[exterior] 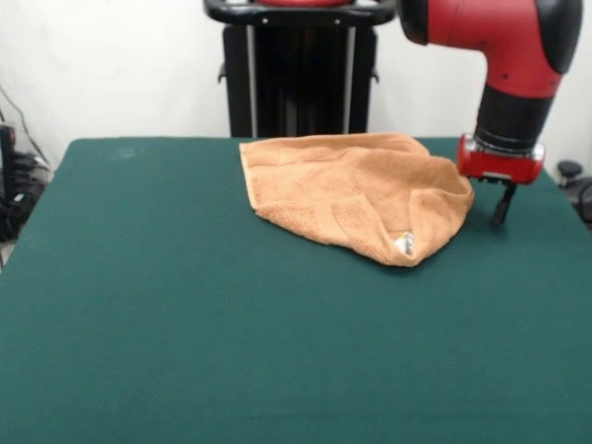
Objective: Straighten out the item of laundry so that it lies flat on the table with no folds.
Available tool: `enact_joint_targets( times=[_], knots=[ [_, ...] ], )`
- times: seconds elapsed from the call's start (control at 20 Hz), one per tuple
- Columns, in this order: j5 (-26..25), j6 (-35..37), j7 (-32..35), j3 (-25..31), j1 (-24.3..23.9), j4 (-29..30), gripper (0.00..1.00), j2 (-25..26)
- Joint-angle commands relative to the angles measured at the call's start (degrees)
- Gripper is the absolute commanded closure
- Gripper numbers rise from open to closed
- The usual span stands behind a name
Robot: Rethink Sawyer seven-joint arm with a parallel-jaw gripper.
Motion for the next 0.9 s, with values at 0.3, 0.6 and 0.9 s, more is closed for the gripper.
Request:
enact_joint_targets(
  times=[0.3, 0.6, 0.9],
  knots=[
    [2.96, 1.29, 13.1, 1.16, -0.78, -3.67, 0.0, -0.56],
    [2.52, 7.83, 12.02, -1.02, -0.55, -4.8, 0.0, -4.28],
    [1.24, 16.82, 12.54, -4.83, 0.94, -6.69, 0.0, -8.4]
  ],
)
